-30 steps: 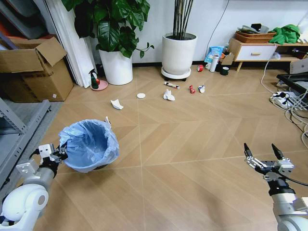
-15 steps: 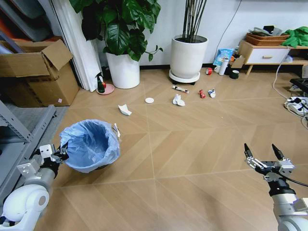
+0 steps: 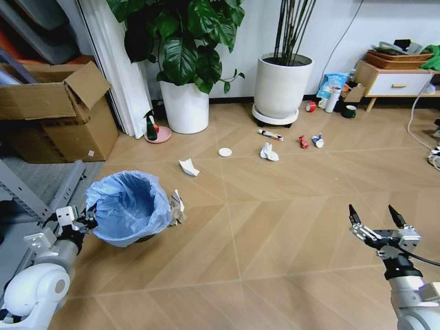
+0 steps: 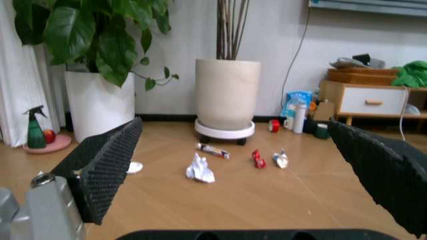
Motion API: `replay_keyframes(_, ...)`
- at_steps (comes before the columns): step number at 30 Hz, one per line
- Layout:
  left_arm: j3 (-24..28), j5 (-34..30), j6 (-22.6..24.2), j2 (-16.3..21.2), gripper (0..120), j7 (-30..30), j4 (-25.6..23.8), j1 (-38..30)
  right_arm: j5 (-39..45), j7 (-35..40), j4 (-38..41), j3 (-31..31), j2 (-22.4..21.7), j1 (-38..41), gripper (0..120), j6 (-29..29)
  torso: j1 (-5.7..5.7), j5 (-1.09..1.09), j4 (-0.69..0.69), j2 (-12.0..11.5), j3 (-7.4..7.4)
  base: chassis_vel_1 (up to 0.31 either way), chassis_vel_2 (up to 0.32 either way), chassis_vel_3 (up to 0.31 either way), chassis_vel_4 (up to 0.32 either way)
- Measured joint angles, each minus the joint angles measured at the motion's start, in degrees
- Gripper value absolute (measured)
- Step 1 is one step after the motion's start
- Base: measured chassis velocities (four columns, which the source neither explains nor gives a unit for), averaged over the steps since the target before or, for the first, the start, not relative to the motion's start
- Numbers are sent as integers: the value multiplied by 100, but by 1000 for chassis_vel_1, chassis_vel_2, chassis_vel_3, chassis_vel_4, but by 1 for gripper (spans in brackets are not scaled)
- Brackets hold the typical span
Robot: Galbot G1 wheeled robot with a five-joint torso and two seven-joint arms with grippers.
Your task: Pick up the trash bin and place the garbage on the floor into it.
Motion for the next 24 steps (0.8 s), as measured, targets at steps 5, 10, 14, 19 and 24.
replay_keyframes(5, 18, 0, -1, -5, 0, 0, 7, -22, -2, 0, -1, 0, -2, -2, 100, 0, 0, 0, -2, 0, 0, -48, 274, 57, -292)
replay_keyframes(10, 21, 0, -2, -9, 0, 0, 9, -27, -3, -1, 0, 3, -9, -4, 100, 2, 0, 0, -1, 0, 0, -46, 270, 47, -290)
replay_keyframes(14, 19, 2, -4, -11, 0, 0, 11, -22, -3, -5, 0, 4, -12, -5, 100, 8, 0, -1, -1, 0, -1, -39, 279, 48, -280)
replay_keyframes(19, 16, 5, -8, -19, 0, 0, 7, -11, -5, -27, 1, 5, -12, -4, 100, 18, 0, 0, -2, 0, -1, -54, 271, 41, -288)
replay_keyframes(24, 29, 11, -9, -25, 0, 16, -14, 2, -4, -72, -11, -3, -11, -10, 100, 64, 0, 2, -1, 0, 0, -70, 303, 53, -279)
